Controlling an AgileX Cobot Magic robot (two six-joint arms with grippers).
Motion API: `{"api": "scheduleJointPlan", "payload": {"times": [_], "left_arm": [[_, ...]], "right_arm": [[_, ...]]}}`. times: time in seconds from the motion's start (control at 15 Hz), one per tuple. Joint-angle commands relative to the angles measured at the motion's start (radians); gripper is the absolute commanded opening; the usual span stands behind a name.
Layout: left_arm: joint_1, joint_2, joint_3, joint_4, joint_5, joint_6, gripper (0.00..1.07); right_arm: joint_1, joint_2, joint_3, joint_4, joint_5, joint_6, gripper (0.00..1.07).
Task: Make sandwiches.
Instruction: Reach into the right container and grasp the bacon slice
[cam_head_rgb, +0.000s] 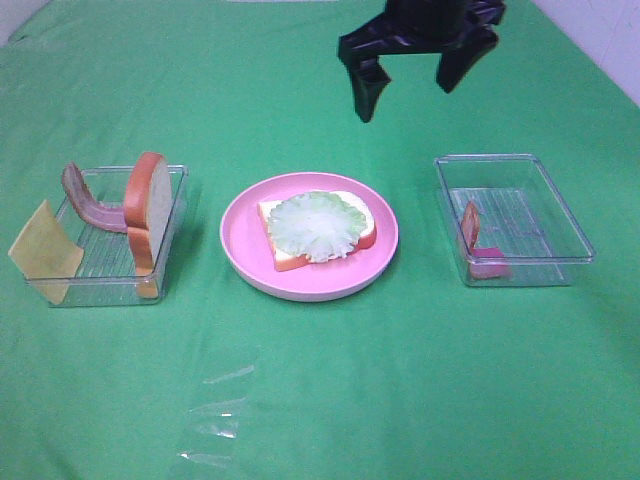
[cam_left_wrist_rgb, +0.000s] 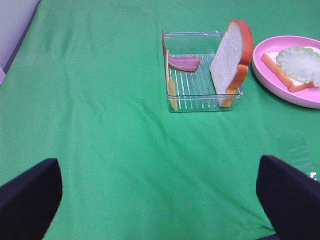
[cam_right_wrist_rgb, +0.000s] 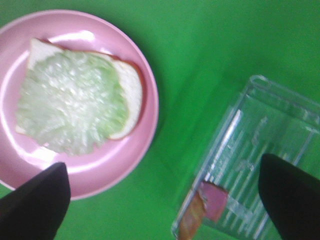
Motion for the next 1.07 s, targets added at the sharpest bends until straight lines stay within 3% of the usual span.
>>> {"api": "scheduleJointPlan", "payload": {"times": [0.07,0.2,0.4,1.07], "left_arm": [[0.001,0.000,0.002,-0.008,-0.004,0.000,0.98],[0.001,0.000,0.002,-0.008,-0.004,0.000,0.98],[0.001,0.000,0.002,-0.008,-0.004,0.000,0.98],[0.001,0.000,0.002,-0.008,-0.004,0.000,0.98]], "right_arm": [[-0.093,-0.096,0.182,0.020,0.110,0.014,0.98],[-0.171,-0.167,0.317,0.055,0.093,0.027,0.98],[-0.204,-0.220,0.410,0.072,0.057,0.032,0.98],[-0.201,-0.220,0.411,0.153,-0.052,0.038,0.98]]}}
